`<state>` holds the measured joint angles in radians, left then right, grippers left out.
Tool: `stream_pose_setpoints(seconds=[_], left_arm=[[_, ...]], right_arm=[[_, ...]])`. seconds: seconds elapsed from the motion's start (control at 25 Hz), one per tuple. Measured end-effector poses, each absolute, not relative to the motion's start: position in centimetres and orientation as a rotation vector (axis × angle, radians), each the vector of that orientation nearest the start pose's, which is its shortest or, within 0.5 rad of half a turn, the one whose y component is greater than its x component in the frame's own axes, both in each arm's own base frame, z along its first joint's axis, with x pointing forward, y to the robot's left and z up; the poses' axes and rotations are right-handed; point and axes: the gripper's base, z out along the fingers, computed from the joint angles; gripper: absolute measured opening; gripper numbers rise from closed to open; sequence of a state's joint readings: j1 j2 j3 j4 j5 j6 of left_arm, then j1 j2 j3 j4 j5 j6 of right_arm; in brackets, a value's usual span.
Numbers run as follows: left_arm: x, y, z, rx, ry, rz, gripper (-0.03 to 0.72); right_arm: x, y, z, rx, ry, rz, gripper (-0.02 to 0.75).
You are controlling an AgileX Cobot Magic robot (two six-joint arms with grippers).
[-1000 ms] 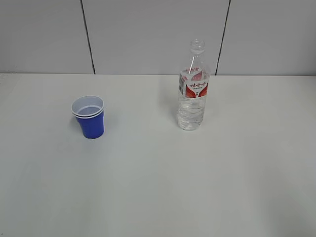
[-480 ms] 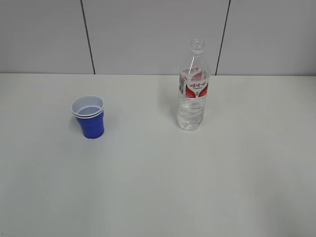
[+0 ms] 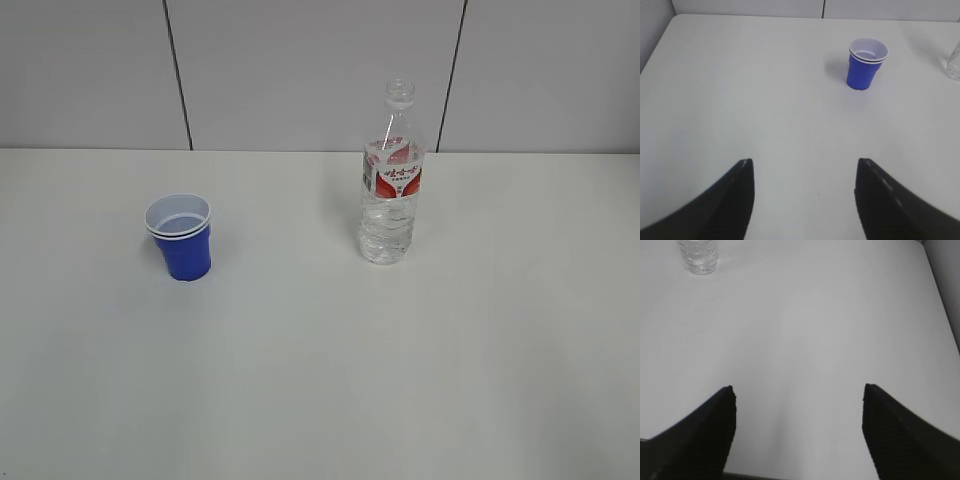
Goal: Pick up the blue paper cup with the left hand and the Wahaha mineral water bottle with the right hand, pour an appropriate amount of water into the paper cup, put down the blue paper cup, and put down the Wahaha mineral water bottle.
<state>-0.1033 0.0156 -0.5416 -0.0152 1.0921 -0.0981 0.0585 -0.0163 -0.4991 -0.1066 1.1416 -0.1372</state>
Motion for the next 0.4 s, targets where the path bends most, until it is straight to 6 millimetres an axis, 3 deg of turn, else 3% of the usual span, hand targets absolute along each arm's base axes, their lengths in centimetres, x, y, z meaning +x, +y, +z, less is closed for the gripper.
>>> stream_pose_setpoints(seconds=[0.4], left_arm=[[-0.87, -0.03, 28.63, 0.007, 2.053, -0.144, 0.478]], right_arm=[[-1.05, -0.94, 27.08, -0.195, 2.101, -0.176, 0.587]])
